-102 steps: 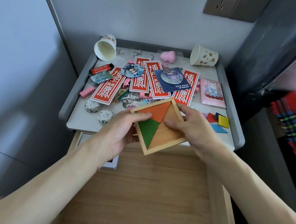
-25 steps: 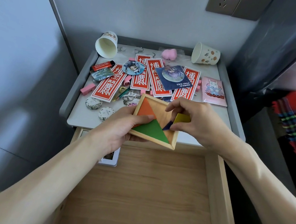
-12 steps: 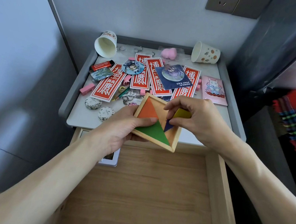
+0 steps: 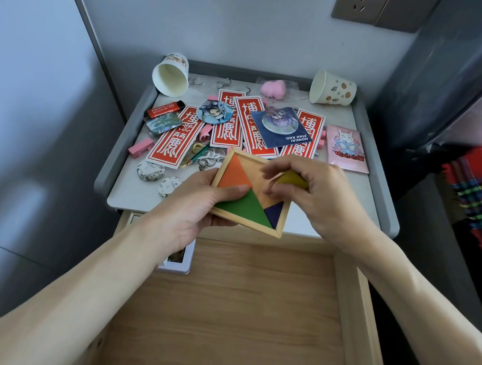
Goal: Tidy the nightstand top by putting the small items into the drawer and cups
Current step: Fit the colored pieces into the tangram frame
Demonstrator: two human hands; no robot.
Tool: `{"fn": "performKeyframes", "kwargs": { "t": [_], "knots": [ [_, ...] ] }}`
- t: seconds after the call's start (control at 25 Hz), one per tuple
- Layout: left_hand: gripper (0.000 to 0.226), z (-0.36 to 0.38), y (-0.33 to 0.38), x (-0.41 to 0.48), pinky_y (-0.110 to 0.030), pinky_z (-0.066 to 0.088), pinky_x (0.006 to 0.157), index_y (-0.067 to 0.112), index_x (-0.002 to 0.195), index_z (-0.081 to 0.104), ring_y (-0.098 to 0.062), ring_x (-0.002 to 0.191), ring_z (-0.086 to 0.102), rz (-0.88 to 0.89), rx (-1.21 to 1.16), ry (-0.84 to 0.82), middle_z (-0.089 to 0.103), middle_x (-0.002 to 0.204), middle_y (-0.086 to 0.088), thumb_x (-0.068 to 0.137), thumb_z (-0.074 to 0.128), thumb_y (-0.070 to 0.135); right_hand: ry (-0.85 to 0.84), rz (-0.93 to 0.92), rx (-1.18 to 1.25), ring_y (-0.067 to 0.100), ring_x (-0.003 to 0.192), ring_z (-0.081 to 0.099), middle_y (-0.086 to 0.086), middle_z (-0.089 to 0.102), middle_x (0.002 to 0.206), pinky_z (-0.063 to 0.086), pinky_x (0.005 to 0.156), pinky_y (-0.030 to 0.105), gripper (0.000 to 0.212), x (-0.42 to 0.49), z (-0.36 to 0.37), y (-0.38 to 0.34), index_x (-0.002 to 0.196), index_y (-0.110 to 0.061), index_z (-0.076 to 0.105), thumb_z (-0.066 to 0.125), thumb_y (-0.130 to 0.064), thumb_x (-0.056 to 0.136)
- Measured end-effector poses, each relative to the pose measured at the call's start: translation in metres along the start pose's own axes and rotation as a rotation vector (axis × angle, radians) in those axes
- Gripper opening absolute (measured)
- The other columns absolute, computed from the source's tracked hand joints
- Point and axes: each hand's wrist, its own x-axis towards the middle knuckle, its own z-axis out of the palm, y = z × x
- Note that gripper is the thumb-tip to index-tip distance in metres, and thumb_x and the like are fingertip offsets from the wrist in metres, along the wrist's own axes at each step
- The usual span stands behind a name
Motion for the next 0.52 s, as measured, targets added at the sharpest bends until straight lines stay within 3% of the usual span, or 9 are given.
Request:
{"fn": "performKeyframes", "kwargs": {
  "t": [0.12, 0.2, 0.32, 0.52],
  "knots": [
    [0.026, 0.0011, -0.0011, -0.0023, -0.026, 0.055, 0.056, 0.017, 0.112, 0.064, -0.016, 0.081, 0.071, 0.013, 0.032, -0.016, 0.074, 0.101, -0.006, 0.088, 0.071, 0.011, -0.013, 0.013, -0.111, 0.005, 0.087, 0.063, -0.002, 0.054, 0.105, 0.045, 0.076, 0.008, 0.033, 0.0018, 0.0013, 0.0019, 0.119, -0.02, 0.053, 0.057, 0.0, 0.093],
    [0.028, 0.0012, -0.0016, -0.003, -0.027, 0.056, 0.058, 0.017, 0.113, 0.064, -0.018, 0.084, 0.072, 0.006, 0.048, -0.03, 0.074, 0.104, -0.007, 0.087, 0.072, 0.011, -0.095, 0.063, -0.14, 0.005, 0.089, 0.059, -0.005, 0.055, 0.101, 0.046, 0.076, 0.011, 0.037, 0.0012, 0.0034, 0.0028, 0.118, -0.024, 0.051, 0.061, -0.003, 0.09],
    [0.027, 0.0016, -0.0013, -0.0032, -0.028, 0.057, 0.06, 0.018, 0.113, 0.063, -0.018, 0.086, 0.072, 0.018, 0.054, -0.028, 0.074, 0.106, -0.007, 0.088, 0.071, 0.012, -0.044, 0.116, -0.041, 0.006, 0.084, 0.064, -0.002, 0.068, 0.09, 0.055, 0.074, 0.022, 0.032, 0.0023, 0.0036, 0.0032, 0.105, -0.022, 0.065, 0.074, -0.002, 0.081],
    [0.028, 0.0036, -0.0031, -0.0029, -0.032, 0.059, 0.064, 0.016, 0.116, 0.063, -0.02, 0.089, 0.072, 0.018, 0.053, -0.034, 0.074, 0.107, -0.008, 0.088, 0.071, 0.013, 0.085, 0.002, -0.175, 0.005, 0.073, 0.058, -0.01, 0.064, 0.084, 0.047, 0.066, 0.013, 0.026, 0.0009, 0.0046, 0.0053, 0.094, -0.017, 0.071, 0.083, -0.009, 0.072]
  ]
}}
